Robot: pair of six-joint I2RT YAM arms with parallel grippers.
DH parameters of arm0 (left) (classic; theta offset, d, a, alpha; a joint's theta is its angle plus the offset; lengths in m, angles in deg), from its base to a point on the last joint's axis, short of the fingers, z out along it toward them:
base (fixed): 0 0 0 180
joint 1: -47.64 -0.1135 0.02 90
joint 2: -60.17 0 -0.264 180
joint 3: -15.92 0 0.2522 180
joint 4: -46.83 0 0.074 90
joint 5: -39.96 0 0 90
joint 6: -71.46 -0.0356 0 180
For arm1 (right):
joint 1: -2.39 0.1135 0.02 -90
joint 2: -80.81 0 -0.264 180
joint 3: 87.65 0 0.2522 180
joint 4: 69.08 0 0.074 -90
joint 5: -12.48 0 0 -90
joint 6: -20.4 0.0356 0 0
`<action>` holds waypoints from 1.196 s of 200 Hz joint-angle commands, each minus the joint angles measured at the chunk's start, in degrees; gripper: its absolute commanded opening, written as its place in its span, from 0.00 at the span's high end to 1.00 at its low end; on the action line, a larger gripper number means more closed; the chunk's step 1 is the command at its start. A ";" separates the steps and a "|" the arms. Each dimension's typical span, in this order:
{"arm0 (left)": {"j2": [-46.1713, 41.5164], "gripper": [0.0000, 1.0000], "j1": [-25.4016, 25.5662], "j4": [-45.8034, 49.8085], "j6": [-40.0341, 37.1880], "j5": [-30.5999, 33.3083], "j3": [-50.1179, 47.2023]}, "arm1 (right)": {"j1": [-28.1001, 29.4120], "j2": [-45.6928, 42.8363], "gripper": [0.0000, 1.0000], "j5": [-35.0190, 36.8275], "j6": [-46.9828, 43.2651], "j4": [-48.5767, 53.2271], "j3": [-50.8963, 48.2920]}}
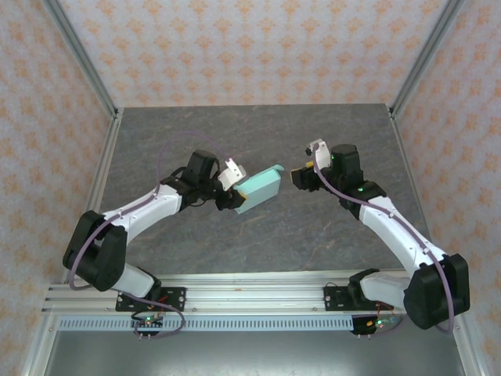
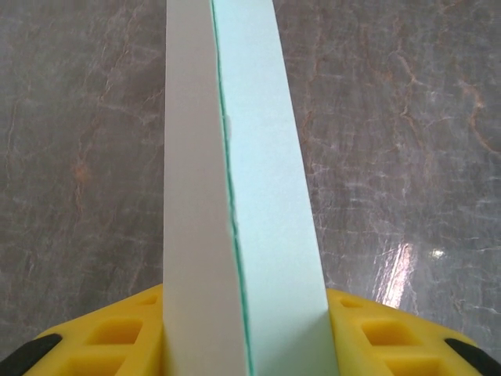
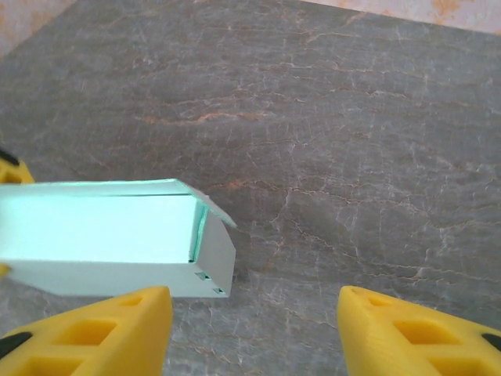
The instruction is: Fold the paper box
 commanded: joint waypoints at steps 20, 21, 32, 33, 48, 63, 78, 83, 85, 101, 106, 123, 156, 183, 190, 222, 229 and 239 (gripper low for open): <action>2.83 0.62 -0.97 9.86 -13.80 -9.09 5.09 | 0.44 0.04 0.41 -2.29 -14.55 10.30 5.05; 2.89 0.63 -1.03 10.02 -13.92 -9.18 5.22 | 0.44 0.18 0.41 -2.38 -14.78 10.41 5.14; 3.80 0.62 -1.33 12.04 -15.62 -10.25 6.48 | 0.44 0.76 0.41 -3.58 -17.39 11.67 6.05; 3.86 0.62 -1.29 12.25 -15.80 -10.33 6.57 | 0.40 0.76 0.41 -3.73 -17.65 11.88 6.07; 5.09 0.62 -1.35 14.62 -17.24 -10.98 8.58 | 0.44 3.38 0.44 -5.97 -20.74 16.76 8.73; 6.09 0.62 -1.39 15.40 -18.08 -11.59 9.88 | 0.39 5.36 0.46 -6.42 -22.27 22.22 11.53; 6.84 0.62 -1.29 16.37 -18.89 -12.59 11.06 | 0.68 6.09 0.46 -6.40 -23.74 24.76 11.77; 7.08 0.62 -1.34 16.86 -19.24 -12.71 11.44 | 0.84 6.13 0.46 -5.93 -23.89 24.89 11.51; 7.14 0.62 -1.35 17.03 -19.36 -12.68 11.60 | 0.87 6.12 0.45 -5.77 -23.96 24.85 11.43; 7.63 0.62 -1.34 18.29 -20.19 -11.98 12.33 | 0.88 6.43 0.46 -5.35 -23.73 24.02 11.08; 7.76 0.62 -1.34 18.60 -20.42 -11.85 12.46 | 0.99 6.72 0.46 -5.74 -23.72 23.87 11.25; 7.86 0.62 -1.35 18.28 -20.45 -11.67 12.25 | 1.14 8.21 0.48 -6.77 -23.17 23.24 12.02; 8.10 0.62 -1.35 17.30 -20.10 -12.42 12.02 | 2.09 10.66 0.56 -5.74 -23.30 22.59 12.87; 8.47 0.62 -1.29 17.35 -20.01 -12.38 12.25 | 2.95 10.77 0.63 -5.63 -23.06 20.70 12.10; 8.50 0.62 -1.28 17.38 -20.01 -12.07 12.21 | 3.15 10.65 0.65 -5.55 -22.99 20.12 11.78; 8.48 0.62 -1.32 17.14 -19.78 -11.77 12.03 | 3.95 10.61 0.78 -4.49 -21.63 18.56 11.55; 8.39 0.62 -1.32 17.16 -19.75 -11.66 12.09 | 4.04 10.60 0.81 -4.34 -21.50 18.47 11.61; 8.38 0.62 -1.35 17.06 -19.61 -11.45 12.03 | 4.17 10.80 0.85 -3.84 -21.13 18.55 11.71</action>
